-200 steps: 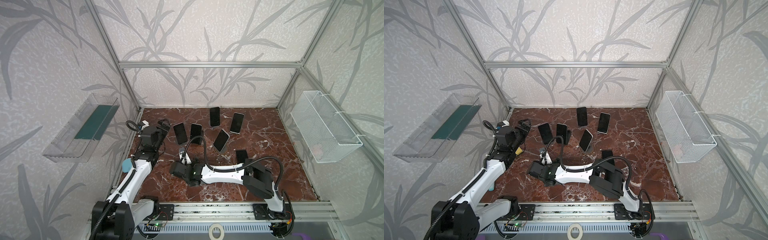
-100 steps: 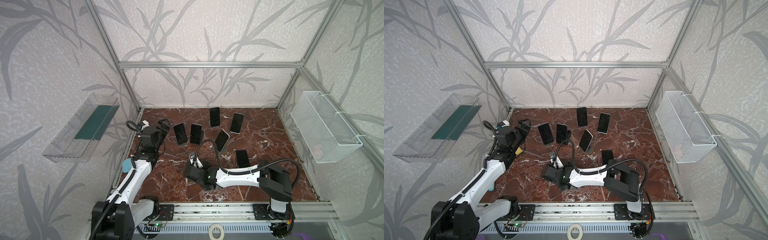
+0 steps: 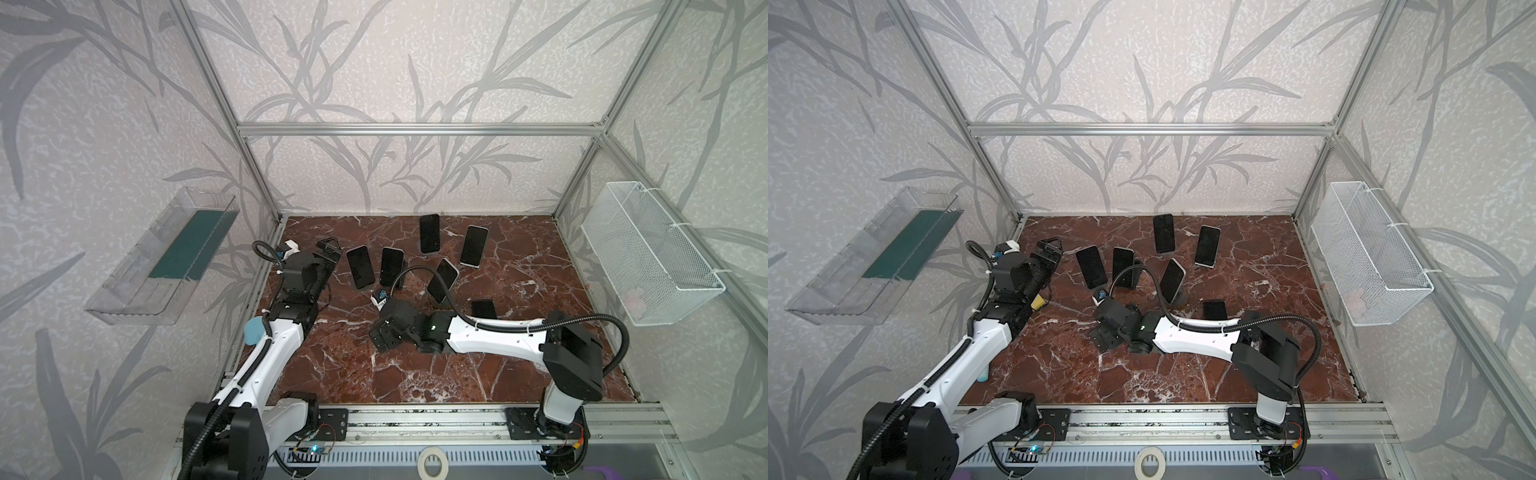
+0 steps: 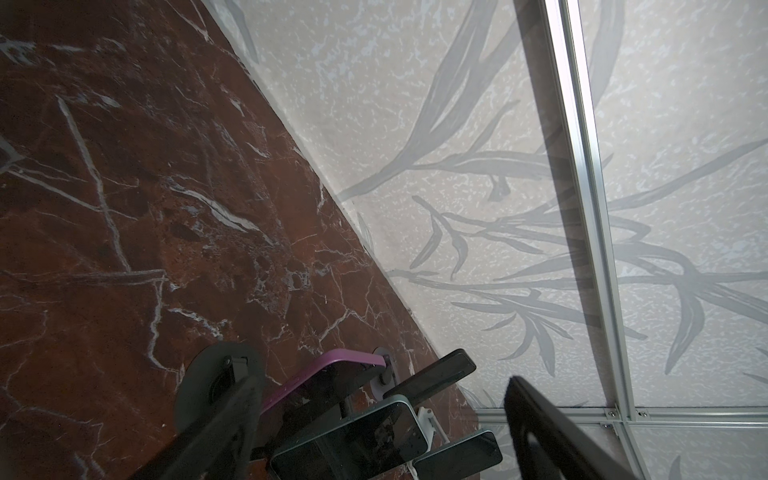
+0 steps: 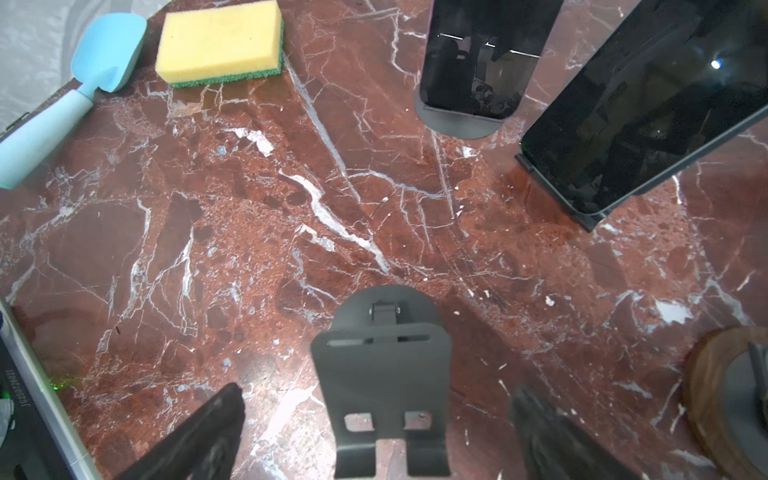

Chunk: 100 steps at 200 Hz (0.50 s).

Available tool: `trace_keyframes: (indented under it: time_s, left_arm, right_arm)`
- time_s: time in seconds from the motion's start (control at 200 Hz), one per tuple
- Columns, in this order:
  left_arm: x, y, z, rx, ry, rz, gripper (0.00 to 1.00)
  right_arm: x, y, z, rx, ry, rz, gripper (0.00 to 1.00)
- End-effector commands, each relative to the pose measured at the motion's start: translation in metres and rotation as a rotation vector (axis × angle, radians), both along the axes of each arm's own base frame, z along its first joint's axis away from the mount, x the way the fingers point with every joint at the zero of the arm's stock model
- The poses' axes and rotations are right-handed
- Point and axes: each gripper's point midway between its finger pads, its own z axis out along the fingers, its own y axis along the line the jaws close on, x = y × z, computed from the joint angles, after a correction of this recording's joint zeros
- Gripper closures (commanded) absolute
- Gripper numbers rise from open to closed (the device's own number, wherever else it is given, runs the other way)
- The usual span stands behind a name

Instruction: Remove the phone from the phone stand

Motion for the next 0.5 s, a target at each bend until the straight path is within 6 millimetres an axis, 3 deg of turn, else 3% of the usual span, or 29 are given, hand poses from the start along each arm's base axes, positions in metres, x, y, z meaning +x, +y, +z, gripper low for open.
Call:
trace_keyframes:
  time_s: [0.0,0.23,0.495]
  left_arm:
    - [0.002,-0.001,0.021,0.011,-0.056,0.0,0.08]
    - [0.002,0.0,0.02,0.017,-0.051,0.004,0.08]
    - [0.002,0.0,0.021,0.014,-0.053,0.001,0.08]
  right_arm:
    - [-0.004,0.008,0.0,-0.006,0.031,0.049,0.0]
    - [0.001,0.018,-0.019,-0.037,0.048,0.04,0.05]
    - [0.015,0.009,-0.038,-0.098,0.023,-0.05,0.18]
